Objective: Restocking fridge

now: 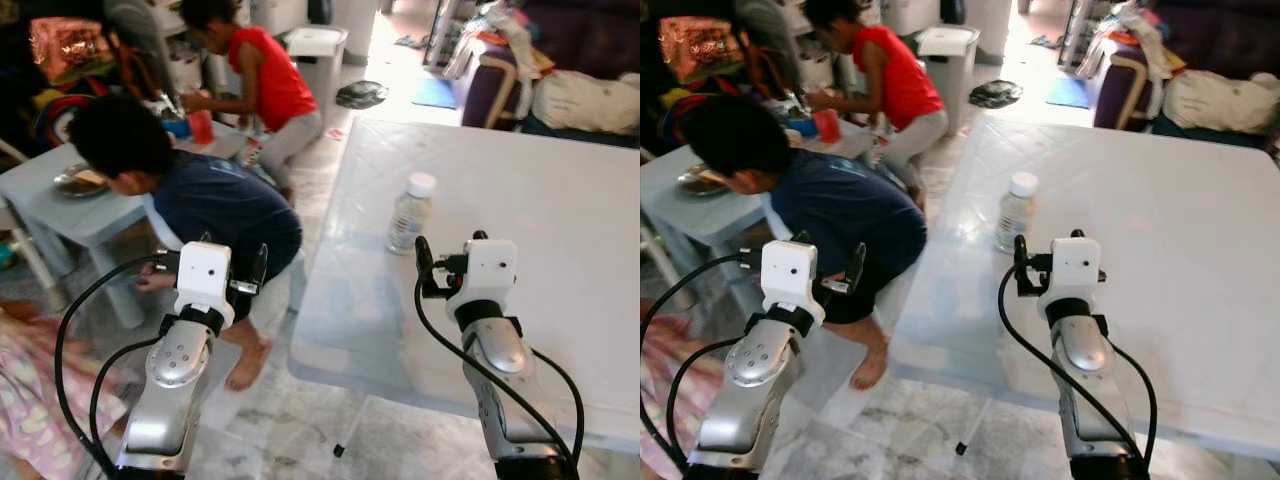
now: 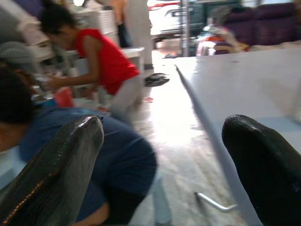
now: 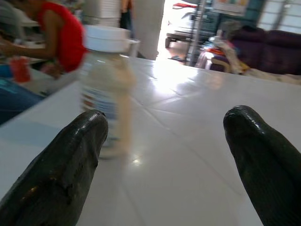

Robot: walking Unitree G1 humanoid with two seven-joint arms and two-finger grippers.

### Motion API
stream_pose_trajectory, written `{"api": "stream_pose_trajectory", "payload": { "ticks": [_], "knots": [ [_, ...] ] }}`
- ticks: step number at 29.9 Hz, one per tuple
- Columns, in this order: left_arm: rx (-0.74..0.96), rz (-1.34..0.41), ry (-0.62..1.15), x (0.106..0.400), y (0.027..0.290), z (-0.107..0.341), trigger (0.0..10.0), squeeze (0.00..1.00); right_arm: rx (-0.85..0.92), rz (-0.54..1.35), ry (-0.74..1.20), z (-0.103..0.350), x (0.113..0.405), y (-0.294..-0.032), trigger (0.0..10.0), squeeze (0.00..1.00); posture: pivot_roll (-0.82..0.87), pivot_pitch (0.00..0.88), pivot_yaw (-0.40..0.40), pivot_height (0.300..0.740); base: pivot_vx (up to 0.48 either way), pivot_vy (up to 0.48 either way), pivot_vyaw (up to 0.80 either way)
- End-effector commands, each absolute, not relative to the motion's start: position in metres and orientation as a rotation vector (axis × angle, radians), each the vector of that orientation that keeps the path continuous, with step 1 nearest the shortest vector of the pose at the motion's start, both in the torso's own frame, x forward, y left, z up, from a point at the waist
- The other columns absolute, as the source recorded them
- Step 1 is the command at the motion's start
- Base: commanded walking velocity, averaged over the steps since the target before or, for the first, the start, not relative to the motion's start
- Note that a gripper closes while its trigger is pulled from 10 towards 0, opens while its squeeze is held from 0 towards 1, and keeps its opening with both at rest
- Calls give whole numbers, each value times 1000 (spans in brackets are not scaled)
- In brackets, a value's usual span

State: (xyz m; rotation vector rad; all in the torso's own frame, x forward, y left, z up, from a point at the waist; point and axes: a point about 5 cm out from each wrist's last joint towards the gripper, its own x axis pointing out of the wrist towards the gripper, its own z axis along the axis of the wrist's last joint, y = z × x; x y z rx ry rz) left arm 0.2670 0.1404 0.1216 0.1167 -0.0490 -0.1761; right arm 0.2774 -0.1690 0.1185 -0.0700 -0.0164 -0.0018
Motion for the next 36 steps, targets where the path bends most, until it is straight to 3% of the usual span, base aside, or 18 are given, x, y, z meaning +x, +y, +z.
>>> {"api": "stream_pose_trajectory", "payload": {
  "ticks": [1, 18, 27, 36],
  "knots": [
    [112, -190, -64, 267, 137, 126, 10000, 0, -75, -9, -23, 120, 278, -171, 10000, 0, -5, 0, -46, 740, 0, 0, 0],
    [105, -189, -74, 266, 138, 127, 10000, 0, -110, 18, -48, 124, 280, -168, 10000, 0, -6, 0, -46, 740, 0, 0, 0],
    [96, -190, -77, 266, 138, 128, 10000, 0, -137, 39, -58, 125, 278, -165, 10000, 0, -7, 0, -46, 740, 251, 0, 299],
    [92, -180, -80, 266, 139, 128, 10000, 0, -146, 83, -63, 124, 278, -161, 10000, 0, -6, 0, -49, 740, 0, 0, 0]
  ]
}}
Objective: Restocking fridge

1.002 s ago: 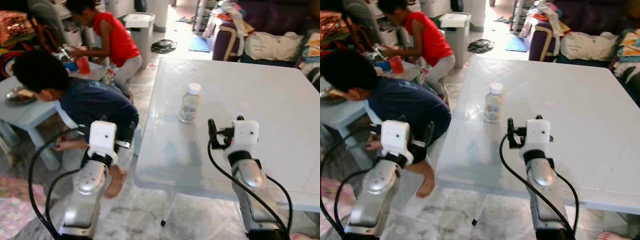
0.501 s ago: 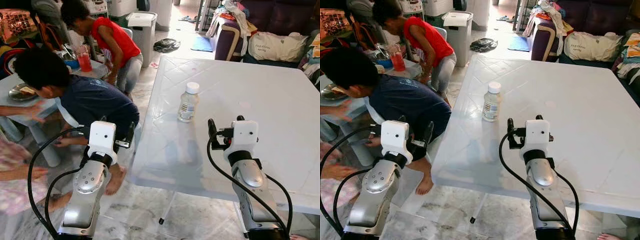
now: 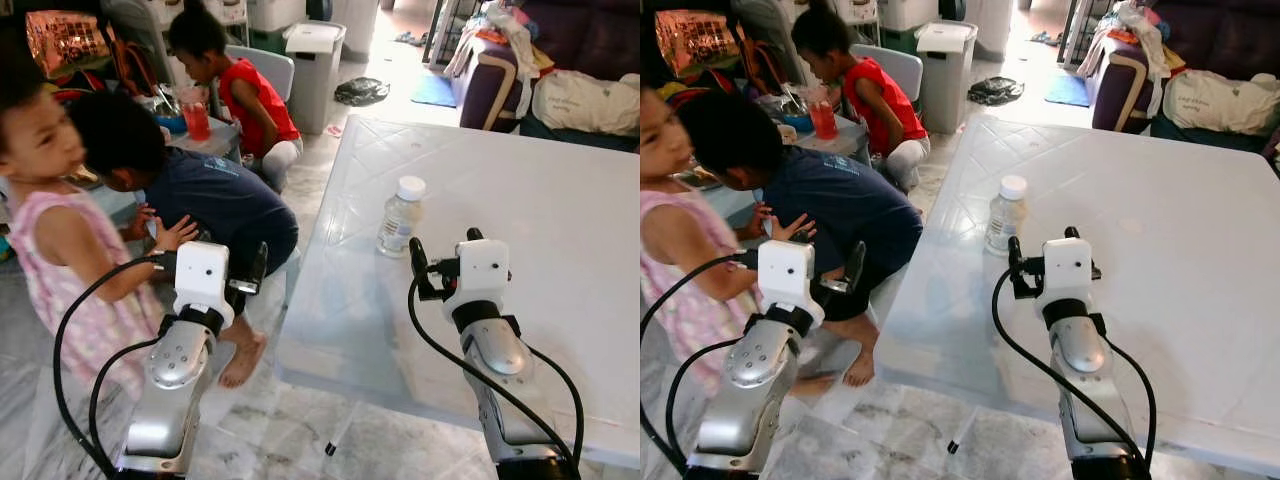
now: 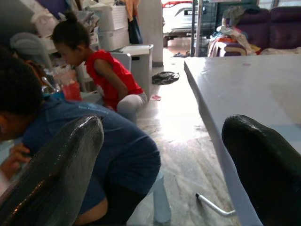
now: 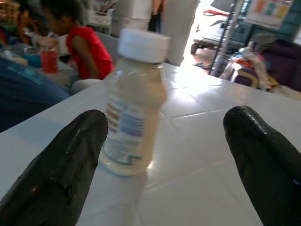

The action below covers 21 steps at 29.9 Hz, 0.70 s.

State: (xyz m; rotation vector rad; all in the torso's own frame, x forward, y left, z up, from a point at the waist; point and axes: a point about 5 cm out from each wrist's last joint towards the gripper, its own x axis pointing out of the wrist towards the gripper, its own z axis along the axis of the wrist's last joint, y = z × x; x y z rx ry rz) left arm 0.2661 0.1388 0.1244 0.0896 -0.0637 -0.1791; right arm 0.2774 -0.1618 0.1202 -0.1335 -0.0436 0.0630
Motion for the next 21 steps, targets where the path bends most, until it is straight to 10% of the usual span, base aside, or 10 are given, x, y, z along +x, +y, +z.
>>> {"api": "stream_pose_trajectory", "payload": {
  "ticks": [1, 21],
  "knots": [
    [92, -179, -80, 266, 139, 128, 10000, 0, -147, 87, -64, 124, 278, -160, 10000, 0, -6, 0, -49, 740, 0, 0, 0],
    [116, -177, -64, 258, 146, 129, 10000, 0, -170, 54, -147, 146, 307, -176, 10000, 0, 36, 34, -29, 740, 0, 0, 62]
  ]
}}
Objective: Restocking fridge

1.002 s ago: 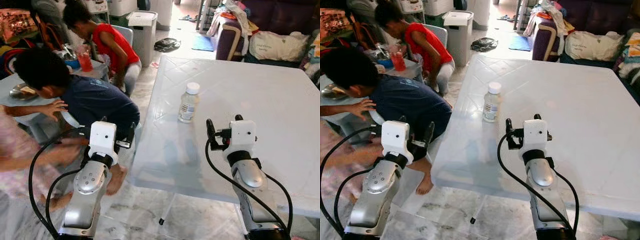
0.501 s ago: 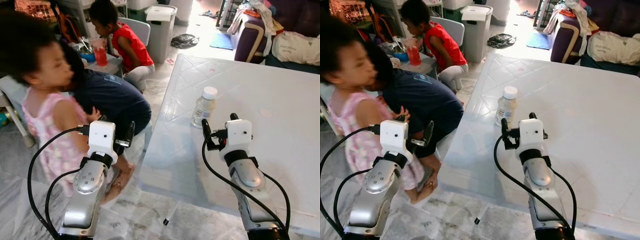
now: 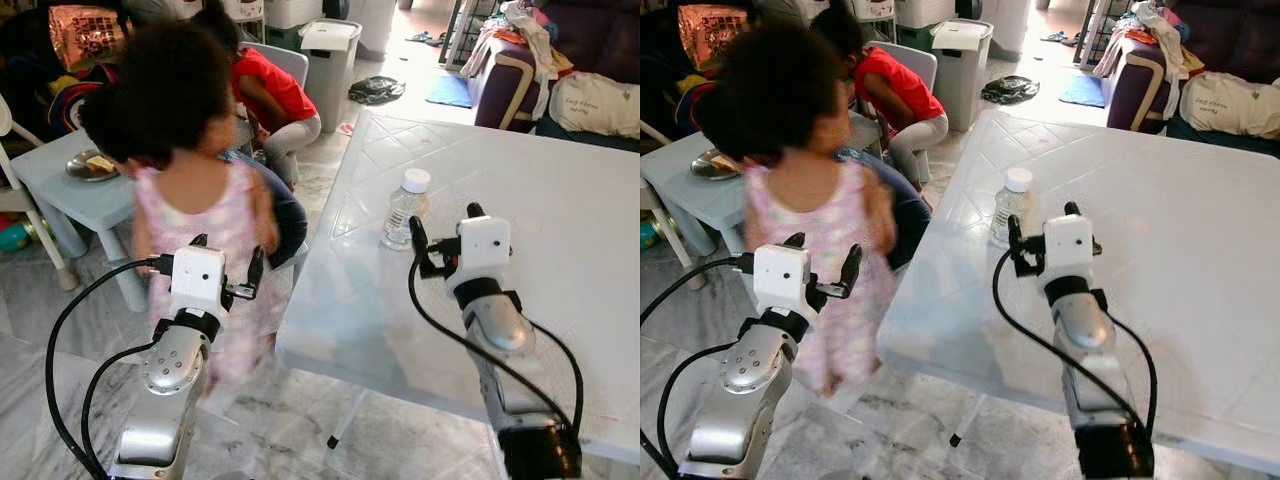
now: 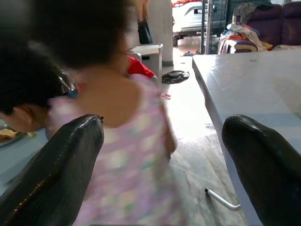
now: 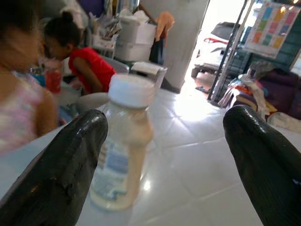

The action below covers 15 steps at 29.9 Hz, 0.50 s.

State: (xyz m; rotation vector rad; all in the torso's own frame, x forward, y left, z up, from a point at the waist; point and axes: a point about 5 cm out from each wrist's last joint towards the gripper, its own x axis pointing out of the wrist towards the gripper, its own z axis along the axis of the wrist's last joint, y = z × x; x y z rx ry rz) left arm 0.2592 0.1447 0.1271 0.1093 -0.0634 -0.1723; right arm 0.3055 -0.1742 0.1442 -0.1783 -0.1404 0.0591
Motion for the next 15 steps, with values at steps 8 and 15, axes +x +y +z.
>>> {"api": "stream_pose_trajectory", "payload": {
  "ticks": [8, 15],
  "knots": [
    [135, -186, -54, 254, 149, 131, 10000, 0, -187, 30, -197, 159, 326, -182, 10000, 0, 67, 57, -11, 740, 0, 0, 0],
    [161, -180, -39, 248, 158, 132, 10000, 0, -166, 37, -216, 164, 338, -180, 10000, 0, 99, 78, 5, 740, 0, 0, 0]
  ]
}}
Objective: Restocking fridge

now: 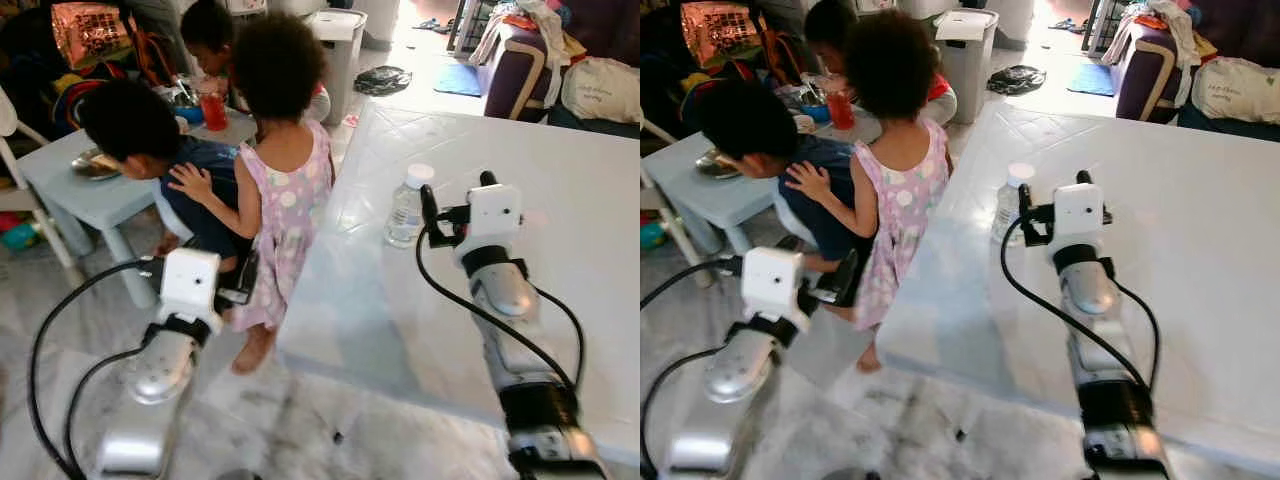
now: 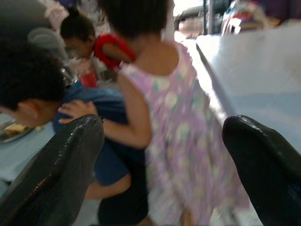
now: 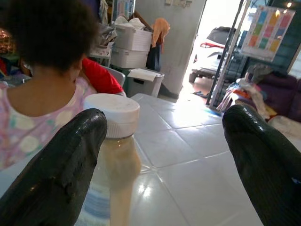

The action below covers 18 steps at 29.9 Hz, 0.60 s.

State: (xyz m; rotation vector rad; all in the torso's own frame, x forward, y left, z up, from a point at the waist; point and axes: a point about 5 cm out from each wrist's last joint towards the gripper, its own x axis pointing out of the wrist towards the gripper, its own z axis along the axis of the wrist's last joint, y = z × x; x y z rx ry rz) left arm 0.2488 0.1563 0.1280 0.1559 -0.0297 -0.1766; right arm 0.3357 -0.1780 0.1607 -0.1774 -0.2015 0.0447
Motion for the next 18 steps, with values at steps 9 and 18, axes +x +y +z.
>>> {"api": "stream_pose_trajectory", "payload": {
  "ticks": [9, 18],
  "knots": [
    [180, -169, -35, 244, 163, 137, 10000, 0, -156, 89, -250, 169, 350, -169, 10000, 0, 126, 82, 9, 740, 0, 0, 0],
    [191, -167, -28, 243, 164, 138, 10000, 0, -133, 168, -261, 168, 352, -158, 10000, 0, 133, 81, 12, 740, 0, 0, 0]
  ]
}}
